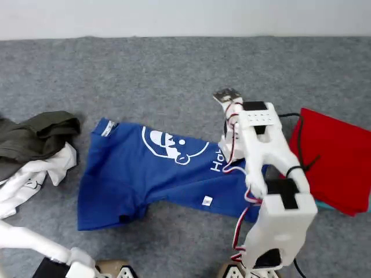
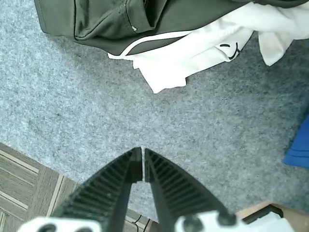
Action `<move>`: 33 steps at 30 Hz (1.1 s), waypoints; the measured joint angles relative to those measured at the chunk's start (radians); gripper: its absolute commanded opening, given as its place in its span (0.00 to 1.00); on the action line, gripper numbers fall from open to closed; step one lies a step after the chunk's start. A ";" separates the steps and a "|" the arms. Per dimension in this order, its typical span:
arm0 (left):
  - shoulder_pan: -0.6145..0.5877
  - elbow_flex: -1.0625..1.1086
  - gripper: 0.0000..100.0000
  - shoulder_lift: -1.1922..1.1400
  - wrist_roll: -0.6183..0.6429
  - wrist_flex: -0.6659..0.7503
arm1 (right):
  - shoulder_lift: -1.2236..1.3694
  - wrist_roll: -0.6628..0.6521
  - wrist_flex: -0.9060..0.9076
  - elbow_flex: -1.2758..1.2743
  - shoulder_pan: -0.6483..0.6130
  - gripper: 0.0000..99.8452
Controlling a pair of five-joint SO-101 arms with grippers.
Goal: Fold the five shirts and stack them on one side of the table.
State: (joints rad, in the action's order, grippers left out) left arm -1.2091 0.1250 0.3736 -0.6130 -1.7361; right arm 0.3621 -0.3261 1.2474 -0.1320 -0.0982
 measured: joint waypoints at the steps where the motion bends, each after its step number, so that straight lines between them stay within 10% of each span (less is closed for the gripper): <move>1: 0.000 0.000 0.02 0.000 0.000 0.000 | 0.018 -0.014 -0.018 0.000 0.015 0.01; 33: 0.000 0.000 0.02 0.000 0.000 0.000 | 0.180 -0.270 0.081 0.247 0.196 0.01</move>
State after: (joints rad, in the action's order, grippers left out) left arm -1.2091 0.1250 0.3736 -0.6130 -1.7361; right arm 0.5416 -0.5961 1.3288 0.1151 0.0982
